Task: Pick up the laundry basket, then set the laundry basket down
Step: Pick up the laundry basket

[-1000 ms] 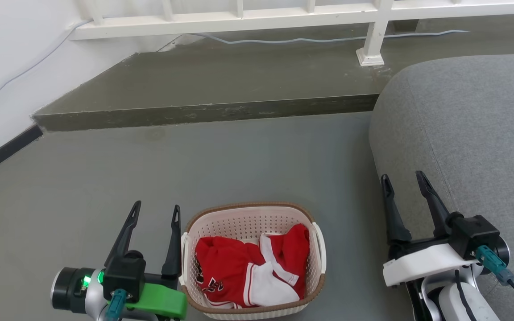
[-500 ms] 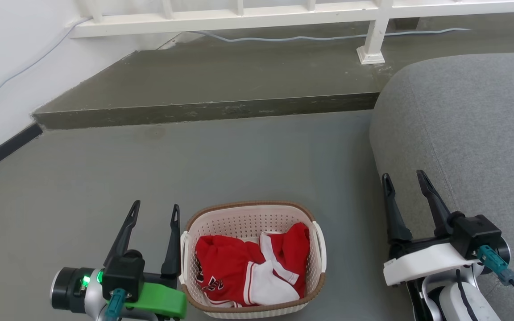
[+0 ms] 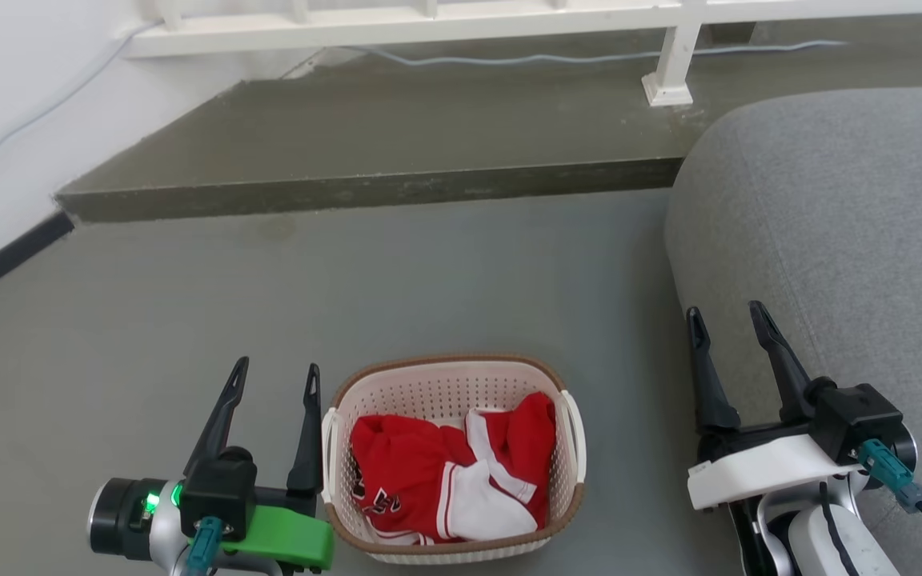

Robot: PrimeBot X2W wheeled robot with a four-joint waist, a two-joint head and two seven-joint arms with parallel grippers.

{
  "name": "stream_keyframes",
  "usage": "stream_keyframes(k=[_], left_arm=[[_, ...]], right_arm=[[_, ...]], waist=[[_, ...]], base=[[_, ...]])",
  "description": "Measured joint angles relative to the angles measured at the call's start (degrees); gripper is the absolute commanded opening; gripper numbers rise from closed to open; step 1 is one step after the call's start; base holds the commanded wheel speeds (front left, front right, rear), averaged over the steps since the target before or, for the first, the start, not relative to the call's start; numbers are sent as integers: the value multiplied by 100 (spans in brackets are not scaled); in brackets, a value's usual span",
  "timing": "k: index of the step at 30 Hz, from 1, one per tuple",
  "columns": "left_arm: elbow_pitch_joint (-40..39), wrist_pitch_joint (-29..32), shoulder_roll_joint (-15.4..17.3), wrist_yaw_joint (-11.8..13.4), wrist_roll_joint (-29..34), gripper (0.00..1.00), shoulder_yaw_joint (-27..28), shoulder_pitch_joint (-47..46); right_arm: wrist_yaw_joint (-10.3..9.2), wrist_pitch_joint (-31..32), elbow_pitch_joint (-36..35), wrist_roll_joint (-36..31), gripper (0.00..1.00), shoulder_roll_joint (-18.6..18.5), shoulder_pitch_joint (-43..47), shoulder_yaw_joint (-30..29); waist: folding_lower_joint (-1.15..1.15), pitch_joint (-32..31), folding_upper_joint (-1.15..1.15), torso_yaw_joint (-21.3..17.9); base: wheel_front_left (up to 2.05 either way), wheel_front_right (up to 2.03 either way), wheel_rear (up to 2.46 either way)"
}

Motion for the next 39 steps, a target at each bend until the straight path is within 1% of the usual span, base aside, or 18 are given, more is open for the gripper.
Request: stream_keyframes(k=[8,17,21,25,30,34,39], left_arm=[[-149,0,-11,0,0,100,73,-31],[-52,-5,-29,-1,-149,100,163,-469],[230,-8,-42,-26,-249,100,193,-658],[603,-8,-49,-37,-382,100,242,-866],[1060,-8,-62,-137,-499,100,245,-1204],[1475,-8,-74,-233,-512,100,181,-1597],[1872,-4,-89,-287,-536,100,141,-1981]], right_arm=[[0,0,-120,19,100,0,-46,3],[9,-14,21,99,100,0,-553,-68],[11,-14,215,129,100,-1,-744,-133],[59,-14,505,280,100,-2,-951,-224],[69,-14,905,291,100,-5,-1241,-276],[129,-14,1256,287,100,-10,-1642,-264],[212,-14,1652,283,100,-21,-1961,-210]], waist=[[0,352,0,9],[0,938,0,2],[0,1219,0,0],[0,1507,0,5],[0,1869,0,28],[0,2234,0,64],[0,2597,0,106]], base=[[0,0,0],[0,0,0],[0,0,0],[0,0,0],[0,0,0],[0,0,0],[0,0,0]])
